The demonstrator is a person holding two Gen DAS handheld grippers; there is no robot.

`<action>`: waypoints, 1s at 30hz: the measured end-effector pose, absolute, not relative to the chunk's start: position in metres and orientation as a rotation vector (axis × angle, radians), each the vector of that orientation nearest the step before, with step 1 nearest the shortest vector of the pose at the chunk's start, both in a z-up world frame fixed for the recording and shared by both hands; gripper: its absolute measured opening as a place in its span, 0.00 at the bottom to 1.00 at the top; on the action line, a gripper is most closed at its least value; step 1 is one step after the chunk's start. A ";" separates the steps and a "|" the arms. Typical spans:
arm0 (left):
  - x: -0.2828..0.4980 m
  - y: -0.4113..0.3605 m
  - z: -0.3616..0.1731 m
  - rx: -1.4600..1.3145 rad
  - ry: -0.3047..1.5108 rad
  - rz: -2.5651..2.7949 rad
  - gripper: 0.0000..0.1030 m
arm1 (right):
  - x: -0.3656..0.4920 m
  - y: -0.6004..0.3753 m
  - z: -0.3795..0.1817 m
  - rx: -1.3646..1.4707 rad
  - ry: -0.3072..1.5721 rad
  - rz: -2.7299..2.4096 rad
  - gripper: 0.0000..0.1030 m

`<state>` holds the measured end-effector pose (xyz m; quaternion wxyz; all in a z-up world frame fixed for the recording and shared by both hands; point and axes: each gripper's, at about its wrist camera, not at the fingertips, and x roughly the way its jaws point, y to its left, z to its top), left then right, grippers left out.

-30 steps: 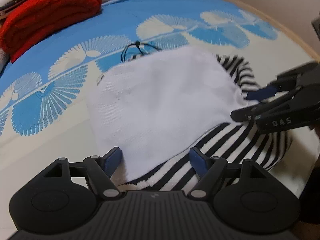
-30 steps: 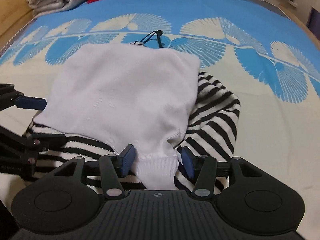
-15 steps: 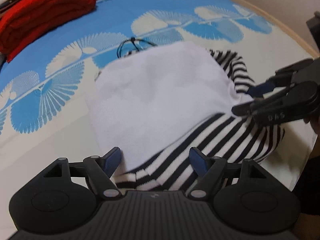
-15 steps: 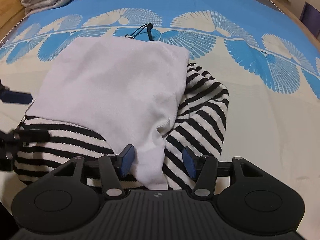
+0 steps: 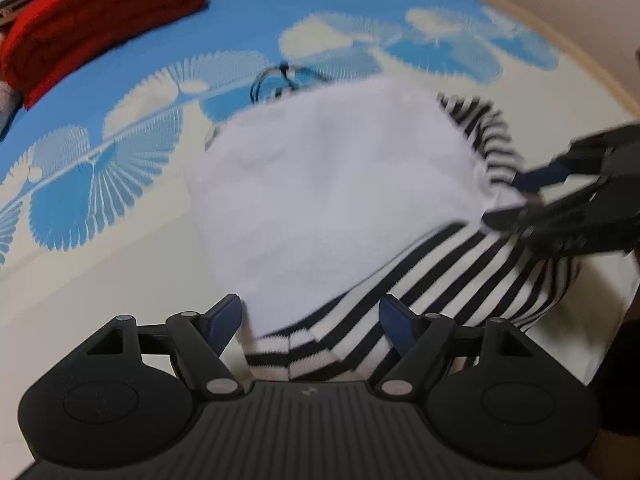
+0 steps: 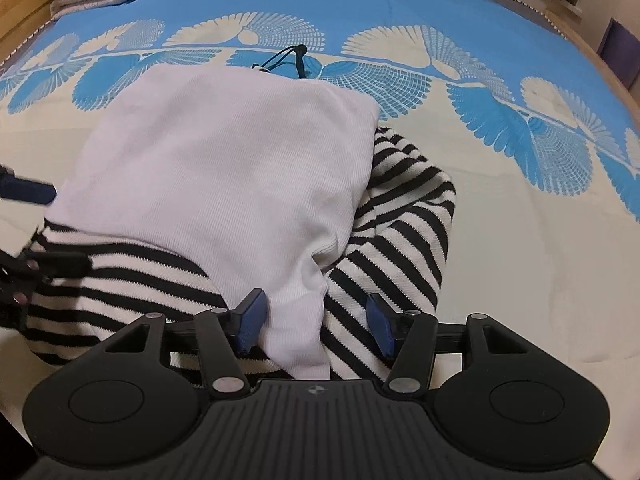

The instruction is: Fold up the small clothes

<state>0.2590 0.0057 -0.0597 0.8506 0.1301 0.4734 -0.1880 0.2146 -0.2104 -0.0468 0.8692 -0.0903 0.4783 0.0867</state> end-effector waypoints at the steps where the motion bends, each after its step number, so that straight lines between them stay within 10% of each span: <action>1: 0.257 0.007 -0.054 0.259 0.976 -0.405 0.78 | 0.214 -0.210 -0.046 -0.189 0.997 0.180 0.55; 19: 0.200 0.031 0.012 0.202 0.725 -0.203 0.85 | 0.164 -0.227 0.034 -0.096 0.750 0.005 0.58; 30: 0.088 0.045 0.028 -0.057 0.757 -0.108 0.85 | 0.054 -0.253 0.067 0.075 0.529 -0.025 0.86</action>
